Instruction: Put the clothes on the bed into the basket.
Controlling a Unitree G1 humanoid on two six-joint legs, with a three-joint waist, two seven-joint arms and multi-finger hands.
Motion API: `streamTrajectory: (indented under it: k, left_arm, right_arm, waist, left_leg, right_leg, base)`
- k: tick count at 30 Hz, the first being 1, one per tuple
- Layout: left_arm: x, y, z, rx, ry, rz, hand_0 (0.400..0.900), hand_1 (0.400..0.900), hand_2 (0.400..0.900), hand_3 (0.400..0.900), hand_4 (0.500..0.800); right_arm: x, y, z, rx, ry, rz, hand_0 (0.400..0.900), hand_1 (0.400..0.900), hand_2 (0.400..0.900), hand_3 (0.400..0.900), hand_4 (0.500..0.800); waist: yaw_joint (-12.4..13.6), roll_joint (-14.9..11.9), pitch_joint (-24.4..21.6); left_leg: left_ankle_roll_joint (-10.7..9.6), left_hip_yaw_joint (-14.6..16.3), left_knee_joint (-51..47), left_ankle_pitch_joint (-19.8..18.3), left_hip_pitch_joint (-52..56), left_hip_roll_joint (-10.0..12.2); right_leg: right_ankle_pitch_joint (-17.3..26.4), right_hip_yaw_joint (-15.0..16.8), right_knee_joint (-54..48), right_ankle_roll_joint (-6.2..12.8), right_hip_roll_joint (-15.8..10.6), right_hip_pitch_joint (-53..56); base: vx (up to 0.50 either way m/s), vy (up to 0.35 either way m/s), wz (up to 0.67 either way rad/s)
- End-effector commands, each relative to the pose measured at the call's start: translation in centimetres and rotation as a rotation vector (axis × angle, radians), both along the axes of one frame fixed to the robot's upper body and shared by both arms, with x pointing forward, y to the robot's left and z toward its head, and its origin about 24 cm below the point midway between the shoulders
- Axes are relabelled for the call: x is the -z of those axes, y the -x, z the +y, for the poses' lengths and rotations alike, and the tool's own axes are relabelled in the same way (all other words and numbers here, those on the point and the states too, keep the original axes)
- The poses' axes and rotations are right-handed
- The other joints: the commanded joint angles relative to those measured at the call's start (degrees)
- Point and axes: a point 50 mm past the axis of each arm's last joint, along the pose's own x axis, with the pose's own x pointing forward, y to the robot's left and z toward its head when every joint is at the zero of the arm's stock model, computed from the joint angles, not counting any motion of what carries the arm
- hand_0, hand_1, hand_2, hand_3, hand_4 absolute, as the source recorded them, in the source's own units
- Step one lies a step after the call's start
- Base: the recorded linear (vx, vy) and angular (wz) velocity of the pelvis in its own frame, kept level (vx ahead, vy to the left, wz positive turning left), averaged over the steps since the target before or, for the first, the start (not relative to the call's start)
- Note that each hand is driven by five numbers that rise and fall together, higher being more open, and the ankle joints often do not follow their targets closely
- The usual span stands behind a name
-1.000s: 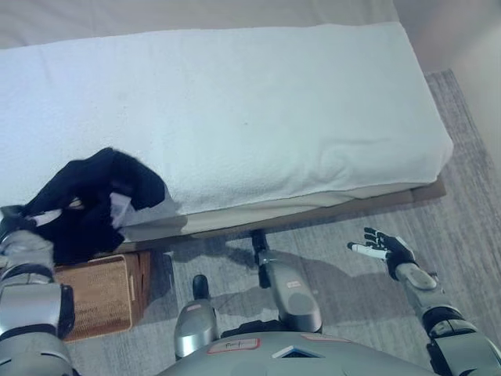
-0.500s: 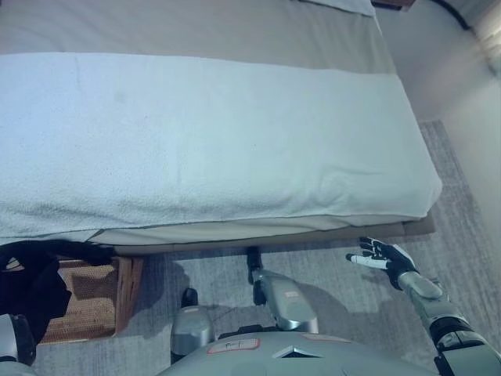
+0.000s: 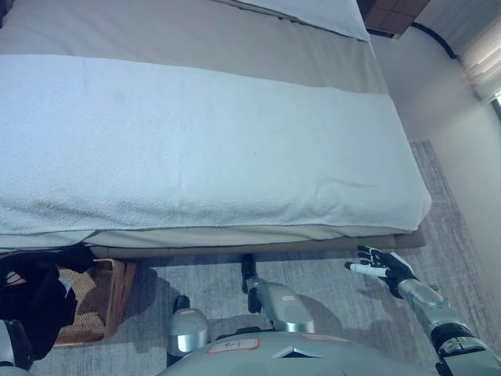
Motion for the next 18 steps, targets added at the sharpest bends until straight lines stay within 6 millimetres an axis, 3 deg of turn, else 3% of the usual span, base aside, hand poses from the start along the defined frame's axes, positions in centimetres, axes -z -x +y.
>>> streamTrajectory:
  k: [1, 12, 18]
  left_arm:
    - [-5.2, 2.0, 2.8, -0.022, -0.195, 0.053, 0.9, 0.9, 0.9, 0.9, 0.8]
    - [-4.7, 0.9, 2.5, 0.004, -0.192, 0.025, 0.9, 0.9, 0.9, 0.9, 0.8]
    - [-4.2, -3.2, 1.5, 0.111, -0.198, -0.086, 0.9, 0.9, 0.9, 0.9, 0.8]
  right_arm:
    - [-2.4, -0.8, -3.3, 0.039, 0.092, -0.058, 0.9, 0.9, 0.9, 0.9, 0.8]
    - [-2.2, 0.0, -3.6, 0.057, 0.093, -0.042, 0.9, 0.9, 0.9, 0.9, 0.8]
    - [-2.0, 0.3, -3.4, 0.054, 0.097, -0.037, 0.9, 0.9, 0.9, 0.9, 0.8]
  waist:
    - [0.23, 1.94, -2.71]
    - [0.1, 2.74, -3.09]
    - [-0.1, 2.83, -3.12]
  left_leg:
    - [0.57, 4.19, -0.48, -3.44, 5.65, 1.24]
    - [0.62, 3.99, -1.51, -3.29, 6.74, 1.08]
    - [0.63, 3.99, -1.93, -3.09, 6.95, 1.08]
  right_leg:
    - [3.83, 3.61, 0.92, 7.58, -4.83, -3.33]
    - [3.93, 3.33, 0.64, 7.65, -5.0, -3.13]
    - [4.03, 3.01, 0.44, 7.61, -5.11, -3.0]
  base:
    - [0.0, 0.0, 0.0]
    - [0.0, 0.0, 0.0]
    - [0.0, -0.003, 0.01]
